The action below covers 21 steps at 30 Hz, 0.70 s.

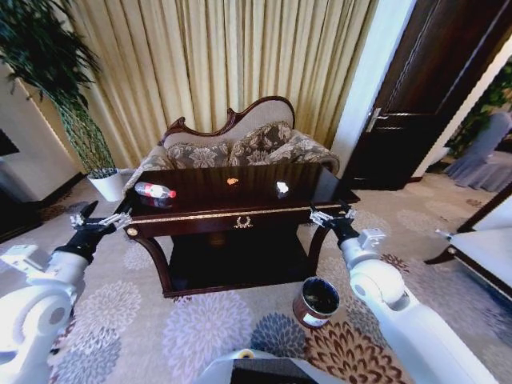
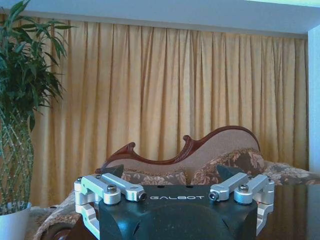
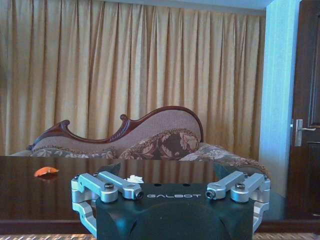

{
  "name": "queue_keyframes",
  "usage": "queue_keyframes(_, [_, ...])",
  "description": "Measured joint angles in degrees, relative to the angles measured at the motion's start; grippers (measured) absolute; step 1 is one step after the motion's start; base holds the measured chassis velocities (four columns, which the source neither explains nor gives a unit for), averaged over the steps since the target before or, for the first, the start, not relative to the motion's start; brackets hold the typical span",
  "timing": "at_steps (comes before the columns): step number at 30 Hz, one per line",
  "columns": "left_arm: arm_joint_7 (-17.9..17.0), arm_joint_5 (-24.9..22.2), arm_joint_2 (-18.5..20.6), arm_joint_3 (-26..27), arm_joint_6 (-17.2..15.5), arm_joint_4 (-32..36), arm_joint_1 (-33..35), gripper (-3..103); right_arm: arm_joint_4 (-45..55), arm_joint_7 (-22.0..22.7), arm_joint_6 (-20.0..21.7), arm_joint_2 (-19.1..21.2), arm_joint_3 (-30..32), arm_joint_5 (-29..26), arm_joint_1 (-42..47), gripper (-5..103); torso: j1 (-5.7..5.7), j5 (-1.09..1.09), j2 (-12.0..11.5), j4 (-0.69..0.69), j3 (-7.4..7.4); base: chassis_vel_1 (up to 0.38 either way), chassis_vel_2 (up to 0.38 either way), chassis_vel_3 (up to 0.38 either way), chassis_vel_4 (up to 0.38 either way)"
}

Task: Move to the front of the table and place the trash on the table into the trash bin.

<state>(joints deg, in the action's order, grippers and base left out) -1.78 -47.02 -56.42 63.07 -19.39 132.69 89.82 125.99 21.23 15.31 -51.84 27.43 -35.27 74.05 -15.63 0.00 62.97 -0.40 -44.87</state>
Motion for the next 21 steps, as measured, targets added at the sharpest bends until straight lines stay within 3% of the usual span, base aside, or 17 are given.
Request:
queue_keyframes(15, [-0.02, 0.16, -0.31, -0.11, -0.02, -0.11, 0.12, 100, -0.62, 0.08, -0.17, -0.29, -0.71, 0.98, 0.97, 100, -0.04, -0.01, -0.03, 0.00, -0.02, -0.234, 0.248, 0.243, -0.230])
queue_keyframes(21, [-0.02, 0.10, -0.11, 0.02, 0.02, -0.02, 0.25, 100, -0.21, 2.04, 3.22, 1.12, -0.74, -2.95, -0.12, 100, -0.06, 0.00, -0.03, 0.00, -0.03, -0.072, 0.056, 0.065, -0.073])
